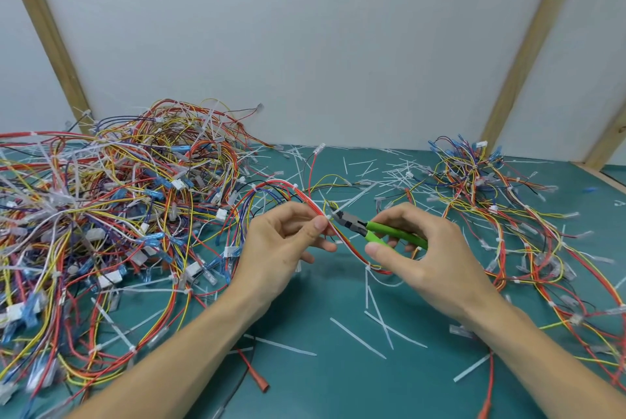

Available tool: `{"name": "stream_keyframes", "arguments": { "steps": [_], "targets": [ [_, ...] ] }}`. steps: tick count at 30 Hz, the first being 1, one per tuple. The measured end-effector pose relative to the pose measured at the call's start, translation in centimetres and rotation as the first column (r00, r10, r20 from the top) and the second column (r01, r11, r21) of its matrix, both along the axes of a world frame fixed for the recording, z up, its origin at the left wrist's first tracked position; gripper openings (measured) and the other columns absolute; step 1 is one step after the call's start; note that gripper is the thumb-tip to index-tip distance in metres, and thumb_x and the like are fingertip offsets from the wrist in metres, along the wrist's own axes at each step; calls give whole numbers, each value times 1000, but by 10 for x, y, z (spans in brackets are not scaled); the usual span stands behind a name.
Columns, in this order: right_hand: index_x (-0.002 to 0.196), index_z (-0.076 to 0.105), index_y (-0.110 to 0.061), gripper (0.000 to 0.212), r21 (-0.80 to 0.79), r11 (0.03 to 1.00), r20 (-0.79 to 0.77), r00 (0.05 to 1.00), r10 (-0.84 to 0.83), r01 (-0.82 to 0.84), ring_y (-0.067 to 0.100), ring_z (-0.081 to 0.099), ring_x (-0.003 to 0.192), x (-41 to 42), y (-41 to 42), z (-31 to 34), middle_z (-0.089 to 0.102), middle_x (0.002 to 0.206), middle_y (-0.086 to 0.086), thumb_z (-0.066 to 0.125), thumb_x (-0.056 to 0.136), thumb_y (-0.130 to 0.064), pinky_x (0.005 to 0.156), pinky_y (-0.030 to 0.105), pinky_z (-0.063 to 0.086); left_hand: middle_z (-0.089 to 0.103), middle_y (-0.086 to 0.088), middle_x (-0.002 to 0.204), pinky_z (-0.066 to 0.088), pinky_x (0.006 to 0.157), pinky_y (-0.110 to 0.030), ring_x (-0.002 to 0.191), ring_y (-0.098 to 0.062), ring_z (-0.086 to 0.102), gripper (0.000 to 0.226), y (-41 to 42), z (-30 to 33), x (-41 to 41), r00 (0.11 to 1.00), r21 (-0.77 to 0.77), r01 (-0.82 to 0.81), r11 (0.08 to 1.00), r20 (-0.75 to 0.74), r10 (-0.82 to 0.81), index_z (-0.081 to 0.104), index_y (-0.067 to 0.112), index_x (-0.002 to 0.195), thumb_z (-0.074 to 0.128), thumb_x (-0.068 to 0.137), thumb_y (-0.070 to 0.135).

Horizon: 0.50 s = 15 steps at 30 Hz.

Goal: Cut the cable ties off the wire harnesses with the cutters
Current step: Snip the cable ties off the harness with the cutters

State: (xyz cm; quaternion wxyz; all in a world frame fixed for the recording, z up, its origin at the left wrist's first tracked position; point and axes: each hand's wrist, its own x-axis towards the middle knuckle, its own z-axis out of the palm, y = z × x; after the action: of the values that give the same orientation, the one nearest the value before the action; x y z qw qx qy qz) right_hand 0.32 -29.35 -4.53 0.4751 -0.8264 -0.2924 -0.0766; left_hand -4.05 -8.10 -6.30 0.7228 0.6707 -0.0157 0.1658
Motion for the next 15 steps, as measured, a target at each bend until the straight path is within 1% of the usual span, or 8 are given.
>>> {"name": "stream_keyframes", "arguments": {
  "steps": [4,7,8,11,13,15],
  "targets": [
    [93,72,-32,30,10,1000,-11,1000,-12,12,11,71,84,-2,1,-1,76,90,-17,73,76,-55,72,40,57,77,-8,83,51,54,-24,71,-25,76,16,-1,1,0,1000,12,-4,1000,1,4,66,13,85,71,83,28],
    [92,75,-27,18,42,999,-94,995,26,-22,10,75,83,0,0,-3,78,88,-11,78,83,-43,80,37,60,78,-7,84,51,55,-24,72,-25,76,19,-1,2,-1,1000,21,-14,1000,-8,14,66,10,88,70,84,29],
    [92,75,-25,16,55,998,-136,990,45,-38,12,76,82,1,0,-3,79,88,-8,77,85,-40,80,37,60,78,-7,84,51,55,-24,71,-25,76,19,-1,2,-1,1000,24,-17,1000,-12,17,66,10,89,70,85,28],
    [94,74,-21,25,83,993,-252,963,98,-79,18,75,76,2,1,-2,79,87,-1,67,86,-44,70,34,55,78,-8,83,51,54,-23,70,-26,76,17,-2,2,-1,1000,32,-21,999,-22,22,68,7,89,70,89,24],
    [93,74,-19,28,70,992,-279,953,116,-101,22,73,75,1,2,-1,78,87,1,64,87,-45,64,37,56,77,-9,82,51,54,-23,69,-26,76,16,-3,1,-1,999,37,-25,999,-28,26,69,7,88,70,90,23],
    [92,74,-19,28,58,992,-287,949,127,-115,23,73,75,1,2,-1,78,87,1,63,88,-45,64,38,56,77,-9,81,51,55,-23,68,-25,76,15,-4,0,-1,999,39,-33,999,-32,35,69,6,88,70,91,21]
  ]
}}
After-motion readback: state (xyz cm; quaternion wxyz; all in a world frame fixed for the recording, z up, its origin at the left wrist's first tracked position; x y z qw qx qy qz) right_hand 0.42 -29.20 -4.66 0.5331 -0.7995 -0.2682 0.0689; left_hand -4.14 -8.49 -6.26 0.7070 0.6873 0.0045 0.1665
